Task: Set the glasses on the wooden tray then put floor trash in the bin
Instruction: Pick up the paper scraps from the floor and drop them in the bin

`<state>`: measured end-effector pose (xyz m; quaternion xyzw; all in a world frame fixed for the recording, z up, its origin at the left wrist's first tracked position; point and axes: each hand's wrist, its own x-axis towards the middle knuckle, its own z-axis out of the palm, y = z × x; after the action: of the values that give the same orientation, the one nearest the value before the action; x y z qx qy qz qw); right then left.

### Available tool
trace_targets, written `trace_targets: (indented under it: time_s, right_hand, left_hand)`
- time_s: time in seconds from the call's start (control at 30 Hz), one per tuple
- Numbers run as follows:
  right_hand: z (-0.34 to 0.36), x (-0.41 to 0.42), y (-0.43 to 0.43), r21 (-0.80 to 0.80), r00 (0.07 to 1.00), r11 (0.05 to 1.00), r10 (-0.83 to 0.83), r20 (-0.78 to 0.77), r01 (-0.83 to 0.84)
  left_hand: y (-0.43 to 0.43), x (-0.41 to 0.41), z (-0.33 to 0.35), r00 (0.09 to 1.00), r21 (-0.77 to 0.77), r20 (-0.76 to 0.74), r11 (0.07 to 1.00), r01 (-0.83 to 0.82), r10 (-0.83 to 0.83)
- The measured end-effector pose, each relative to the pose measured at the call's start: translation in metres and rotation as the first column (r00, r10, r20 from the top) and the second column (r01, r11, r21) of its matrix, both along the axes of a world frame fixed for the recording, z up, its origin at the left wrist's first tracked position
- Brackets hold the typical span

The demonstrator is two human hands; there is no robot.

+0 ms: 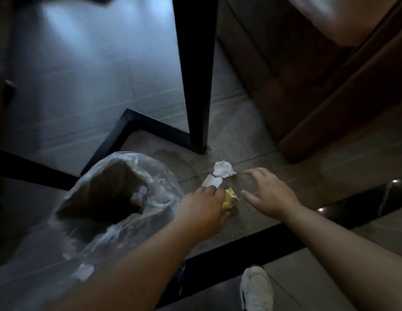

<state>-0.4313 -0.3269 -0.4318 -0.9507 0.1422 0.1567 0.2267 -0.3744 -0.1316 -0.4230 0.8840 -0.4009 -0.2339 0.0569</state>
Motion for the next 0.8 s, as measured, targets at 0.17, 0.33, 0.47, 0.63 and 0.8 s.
trace_targets:
  time_s: [0.17, 0.33, 0.47, 0.63, 0.8]
  right_hand:
    - [-0.098, 0.000, -0.027, 0.005, 0.998, 0.999, -0.049, 0.033, 0.049]
    - [-0.147, -0.006, -0.042, 0.020, 0.999, 0.999, -0.037, 0.018, 0.037]
    - [-0.162, -0.004, -0.053, 0.044, 0.999, 0.998, -0.040, 0.013, 0.039]
    - [-0.171, 0.013, -0.061, 0.021, 1.000, 1.000, -0.004, -0.001, 0.004]
    - [-0.194, 0.051, -0.051, 0.027, 0.999, 0.999, 0.035, -0.018, -0.034]
  left_hand:
    - [-0.039, 0.005, -0.127, 0.998, 0.012, -0.034, 0.999, -0.044, 0.044]
    - [-0.055, 0.011, -0.203, 0.998, 0.118, -0.034, 0.992, -0.049, 0.054]
    - [-0.057, 0.010, -0.234, 0.999, 0.177, -0.032, 0.984, 0.007, -0.002]
    - [-0.054, 0.008, -0.237, 0.999, 0.116, -0.041, 0.993, -0.004, 0.009]
    - [-0.052, 0.006, -0.206, 0.999, 0.050, -0.014, 0.998, -0.038, 0.039]
